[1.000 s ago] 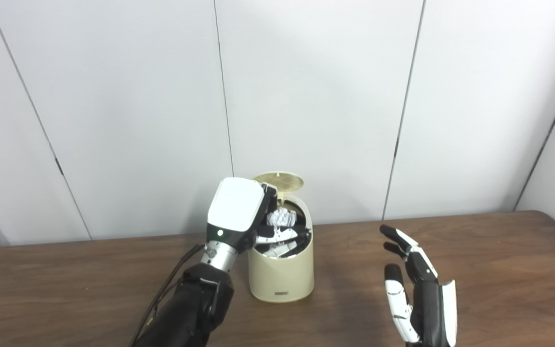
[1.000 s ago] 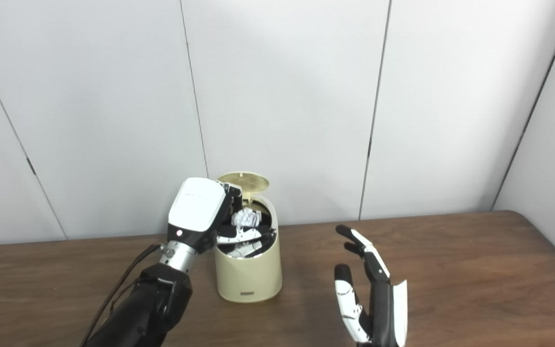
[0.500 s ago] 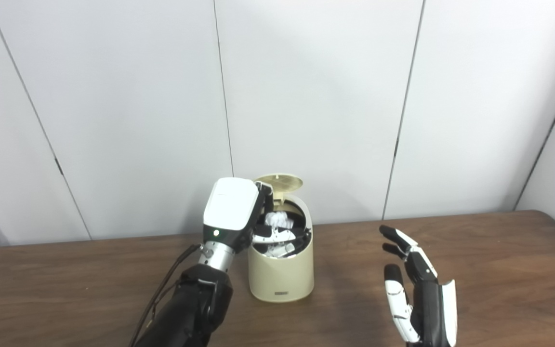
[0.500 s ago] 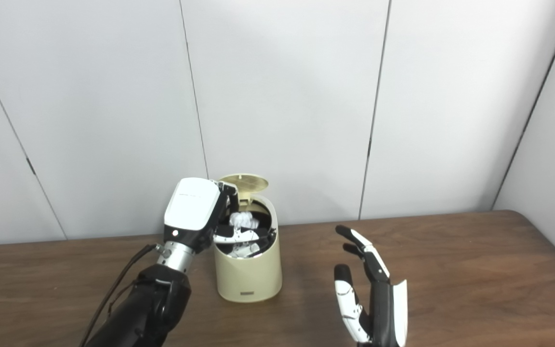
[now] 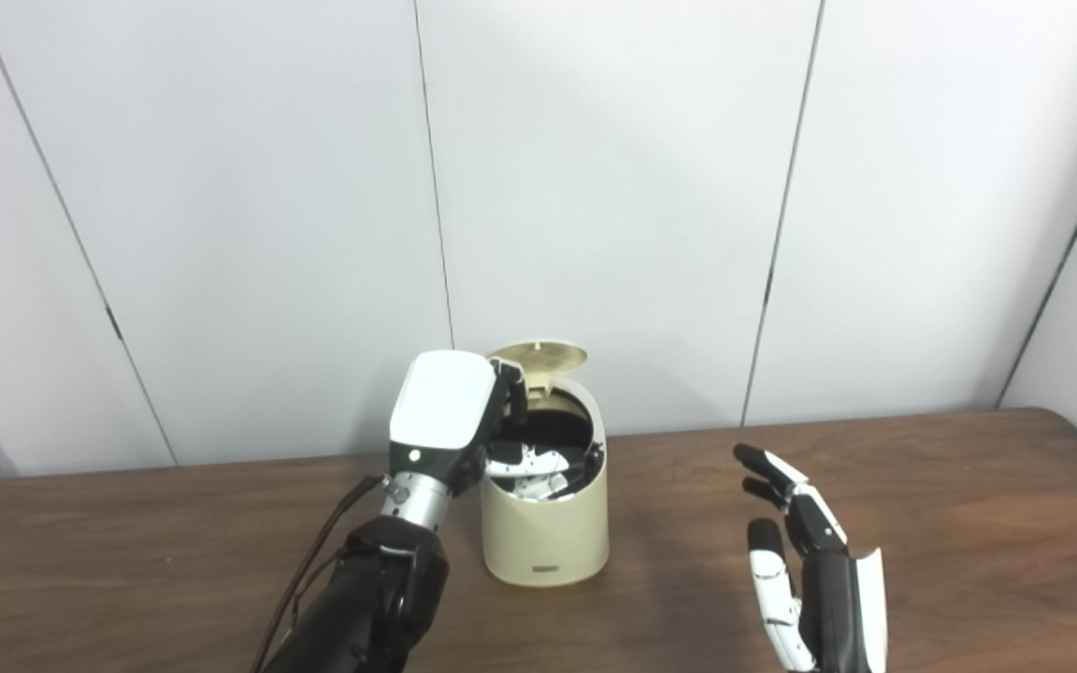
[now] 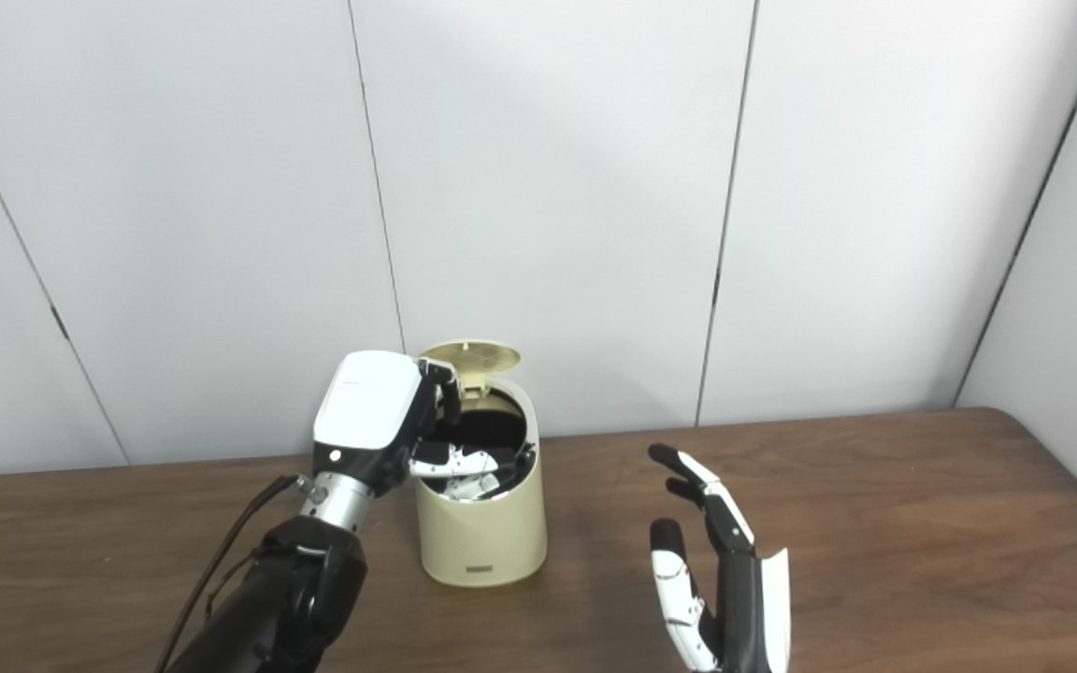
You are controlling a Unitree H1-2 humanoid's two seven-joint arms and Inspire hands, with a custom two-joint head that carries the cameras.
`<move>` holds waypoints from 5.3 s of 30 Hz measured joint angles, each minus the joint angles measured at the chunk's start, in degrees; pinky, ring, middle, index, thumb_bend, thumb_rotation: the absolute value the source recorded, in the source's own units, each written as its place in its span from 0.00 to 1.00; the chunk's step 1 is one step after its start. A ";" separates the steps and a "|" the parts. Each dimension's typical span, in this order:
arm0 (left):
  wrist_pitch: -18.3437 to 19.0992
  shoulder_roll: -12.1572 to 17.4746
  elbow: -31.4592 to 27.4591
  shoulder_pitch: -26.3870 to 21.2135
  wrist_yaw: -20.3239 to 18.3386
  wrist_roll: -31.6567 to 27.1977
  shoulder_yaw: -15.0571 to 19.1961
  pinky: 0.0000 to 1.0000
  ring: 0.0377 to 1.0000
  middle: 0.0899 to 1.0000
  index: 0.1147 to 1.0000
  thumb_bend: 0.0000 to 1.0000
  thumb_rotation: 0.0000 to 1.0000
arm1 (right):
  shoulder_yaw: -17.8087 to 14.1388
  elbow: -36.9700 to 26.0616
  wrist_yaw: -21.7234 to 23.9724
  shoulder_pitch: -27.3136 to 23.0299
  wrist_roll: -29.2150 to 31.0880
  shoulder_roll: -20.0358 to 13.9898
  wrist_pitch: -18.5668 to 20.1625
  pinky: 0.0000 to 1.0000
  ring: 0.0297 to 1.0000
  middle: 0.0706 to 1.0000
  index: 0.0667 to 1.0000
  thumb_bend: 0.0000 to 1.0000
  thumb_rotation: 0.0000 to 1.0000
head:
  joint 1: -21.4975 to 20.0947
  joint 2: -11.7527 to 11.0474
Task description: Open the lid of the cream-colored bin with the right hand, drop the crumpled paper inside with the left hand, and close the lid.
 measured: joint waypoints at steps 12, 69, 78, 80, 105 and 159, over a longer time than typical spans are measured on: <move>-5.15 1.13 -1.50 3.02 4.20 -0.48 0.03 0.08 0.09 0.12 0.14 0.49 0.37 | -0.11 -0.21 0.49 -0.05 -0.08 -0.16 0.23 0.75 0.80 0.77 0.72 0.14 0.86 | 0.97 0.09; -20.28 -7.05 -32.75 36.09 -0.84 -40.40 26.45 0.51 0.59 0.60 0.57 0.21 0.31 | -1.34 -7.45 10.32 -12.83 -3.64 -14.10 6.08 0.75 0.84 0.82 0.80 0.42 1.00 | 5.45 1.85; -20.47 -8.17 -32.72 36.06 -0.84 -39.40 26.57 0.50 0.58 0.59 0.56 0.20 0.31 | 2.89 -14.39 28.28 -27.26 -14.45 -18.77 21.23 0.75 0.85 0.85 0.82 0.71 1.00 | 6.06 2.11; -20.47 -8.42 -32.73 36.06 -0.85 -39.03 26.55 0.50 0.58 0.59 0.56 0.20 0.30 | 3.95 -12.96 30.39 -30.59 -16.17 -19.25 22.72 0.76 0.86 0.86 0.83 0.73 1.00 | 6.24 2.11; -19.83 -10.98 -35.44 36.16 -1.22 -36.28 26.21 0.50 0.58 0.59 0.55 0.22 0.32 | 15.42 12.18 40.55 -48.44 -22.58 -20.82 27.71 0.76 0.86 0.85 0.82 0.85 0.92 | 7.56 2.90; -16.82 -9.89 -39.55 36.22 -4.59 -38.45 27.11 0.49 0.58 0.59 0.53 0.21 0.31 | 16.86 -2.00 48.38 -33.31 -21.10 -20.86 36.32 0.75 0.84 0.82 0.78 0.81 0.98 | 5.54 6.59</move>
